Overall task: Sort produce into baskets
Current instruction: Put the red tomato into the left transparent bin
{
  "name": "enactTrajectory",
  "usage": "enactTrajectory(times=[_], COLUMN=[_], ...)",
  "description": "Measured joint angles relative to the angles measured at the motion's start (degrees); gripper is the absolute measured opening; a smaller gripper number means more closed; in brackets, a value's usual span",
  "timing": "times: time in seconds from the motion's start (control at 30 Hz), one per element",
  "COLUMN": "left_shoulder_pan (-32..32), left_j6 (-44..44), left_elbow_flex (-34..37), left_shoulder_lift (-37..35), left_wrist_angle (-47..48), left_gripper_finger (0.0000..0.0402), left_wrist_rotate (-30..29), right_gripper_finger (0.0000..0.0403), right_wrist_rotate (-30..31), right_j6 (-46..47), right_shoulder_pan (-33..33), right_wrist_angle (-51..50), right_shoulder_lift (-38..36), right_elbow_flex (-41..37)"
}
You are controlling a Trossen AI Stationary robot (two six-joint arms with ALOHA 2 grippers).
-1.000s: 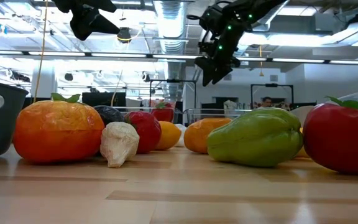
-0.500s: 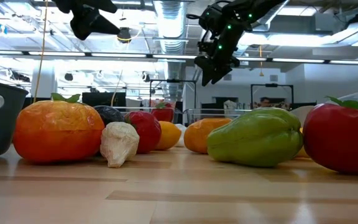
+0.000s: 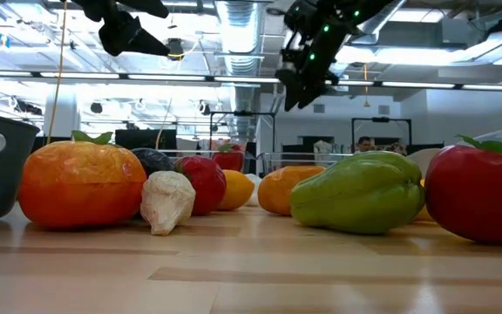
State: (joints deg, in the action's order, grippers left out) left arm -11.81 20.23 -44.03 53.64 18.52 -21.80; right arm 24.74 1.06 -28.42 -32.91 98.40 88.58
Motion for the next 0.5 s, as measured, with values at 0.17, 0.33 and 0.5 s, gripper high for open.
enactTrajectory(times=[0.17, 0.33, 0.5], left_shoulder_pan=[0.0, 0.0, 0.9], left_j6=[-0.6, 4.4, 12.7], left_elbow_flex=[0.0, 0.0, -0.1], left_shoulder_lift=[0.0, 0.0, 0.0], left_wrist_angle=[0.0, -0.3, -5.2], left_gripper_finger=[0.0392, 0.0393, 0.0393], left_wrist_rotate=[0.1, 1.7, 3.5], right_gripper_finger=[0.0265, 0.0265, 0.0265], right_wrist_rotate=[-2.6, -2.9, -2.9], right_j6=[-1.4, -1.7, -1.5], right_shoulder_pan=[0.9, 2.7, 4.9], right_wrist_angle=[0.0, 1.0, 6.0], right_shoulder_lift=[-3.3, -8.7, -15.6], right_elbow_flex=[-0.2, -4.8, -14.4])
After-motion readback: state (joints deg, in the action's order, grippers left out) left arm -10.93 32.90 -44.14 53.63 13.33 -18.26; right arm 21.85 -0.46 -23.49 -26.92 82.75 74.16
